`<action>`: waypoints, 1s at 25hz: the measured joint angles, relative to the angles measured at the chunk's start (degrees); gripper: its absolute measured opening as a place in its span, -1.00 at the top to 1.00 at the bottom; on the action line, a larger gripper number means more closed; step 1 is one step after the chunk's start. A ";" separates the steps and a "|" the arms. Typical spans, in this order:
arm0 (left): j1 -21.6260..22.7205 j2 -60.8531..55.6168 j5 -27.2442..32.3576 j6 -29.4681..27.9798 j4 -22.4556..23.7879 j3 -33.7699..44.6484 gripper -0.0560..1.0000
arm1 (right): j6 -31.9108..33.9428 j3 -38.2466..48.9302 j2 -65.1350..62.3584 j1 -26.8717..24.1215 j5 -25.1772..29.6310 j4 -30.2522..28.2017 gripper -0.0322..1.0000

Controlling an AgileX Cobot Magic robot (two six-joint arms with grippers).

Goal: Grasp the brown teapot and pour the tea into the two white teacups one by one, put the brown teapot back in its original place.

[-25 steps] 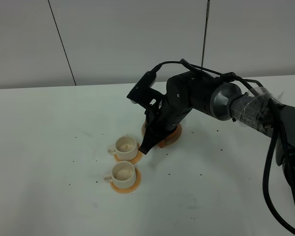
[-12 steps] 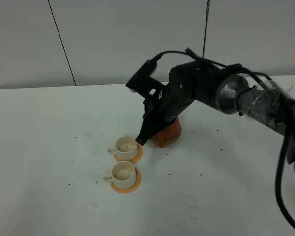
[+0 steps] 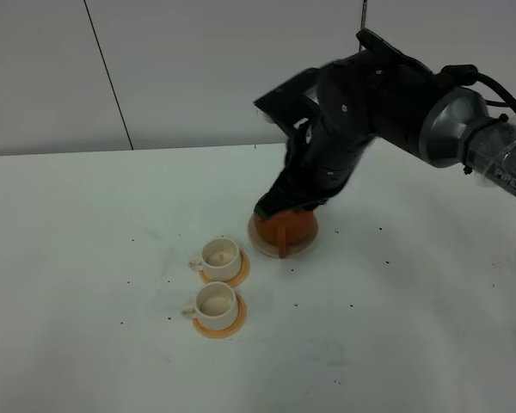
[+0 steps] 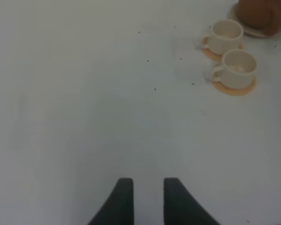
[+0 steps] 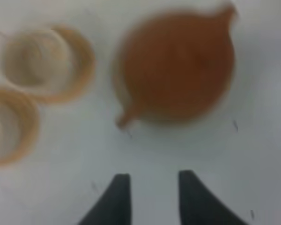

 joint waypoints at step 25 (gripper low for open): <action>0.00 0.00 0.00 0.00 0.02 0.00 0.46 | 18.31 -20.47 15.51 -6.91 11.86 12.20 0.29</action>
